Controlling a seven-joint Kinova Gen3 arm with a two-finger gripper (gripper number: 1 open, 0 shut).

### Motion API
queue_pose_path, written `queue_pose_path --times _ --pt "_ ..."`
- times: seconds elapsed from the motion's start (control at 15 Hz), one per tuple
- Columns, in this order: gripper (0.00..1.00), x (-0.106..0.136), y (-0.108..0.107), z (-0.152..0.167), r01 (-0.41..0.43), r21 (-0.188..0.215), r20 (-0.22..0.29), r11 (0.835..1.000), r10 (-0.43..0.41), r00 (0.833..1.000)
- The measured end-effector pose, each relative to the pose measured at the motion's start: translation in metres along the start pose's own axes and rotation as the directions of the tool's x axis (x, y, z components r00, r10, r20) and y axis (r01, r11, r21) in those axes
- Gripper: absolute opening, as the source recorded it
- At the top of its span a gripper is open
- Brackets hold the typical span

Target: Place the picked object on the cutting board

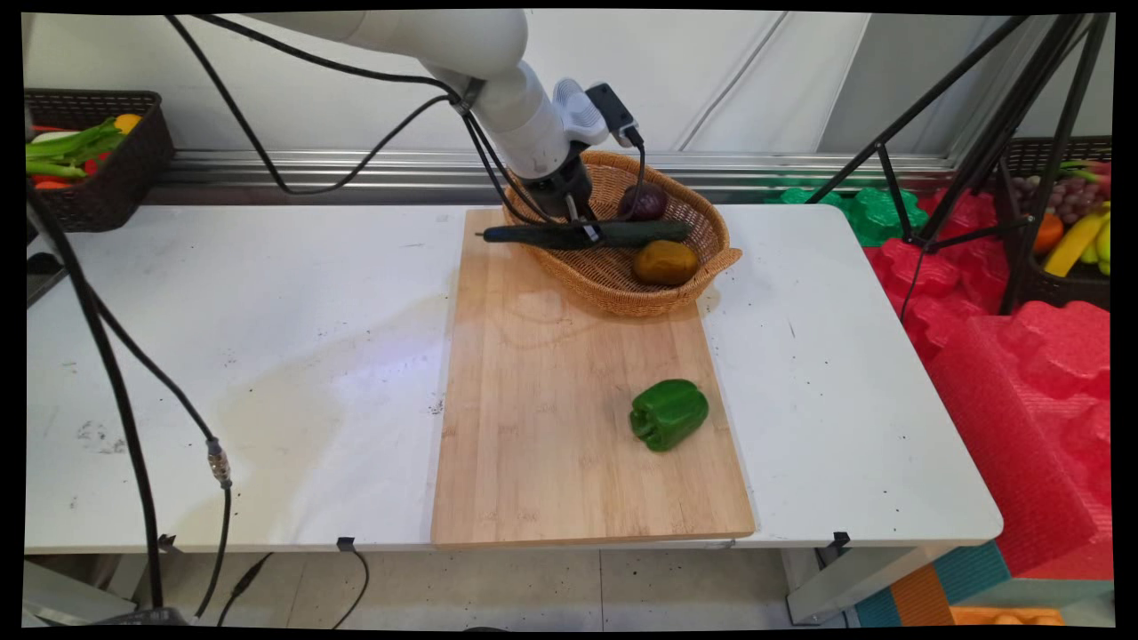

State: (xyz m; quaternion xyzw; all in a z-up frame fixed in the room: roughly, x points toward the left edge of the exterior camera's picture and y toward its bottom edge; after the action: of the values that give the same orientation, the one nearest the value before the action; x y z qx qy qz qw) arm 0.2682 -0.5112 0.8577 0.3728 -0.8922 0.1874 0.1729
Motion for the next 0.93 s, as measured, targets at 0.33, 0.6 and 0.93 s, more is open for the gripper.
queue_pose_path --times 0.33,0.6,0.93 --pt "0.0 0.001 0.004 -0.033 -0.019 0.025 -0.03 1.0 0.02 0.999" --pt "0.0 -0.002 0.012 -0.087 -0.007 0.062 -0.083 0.998 0.012 0.996" --pt "0.0 -0.036 0.039 -0.148 0.02 0.066 -0.119 0.998 -0.012 0.993"
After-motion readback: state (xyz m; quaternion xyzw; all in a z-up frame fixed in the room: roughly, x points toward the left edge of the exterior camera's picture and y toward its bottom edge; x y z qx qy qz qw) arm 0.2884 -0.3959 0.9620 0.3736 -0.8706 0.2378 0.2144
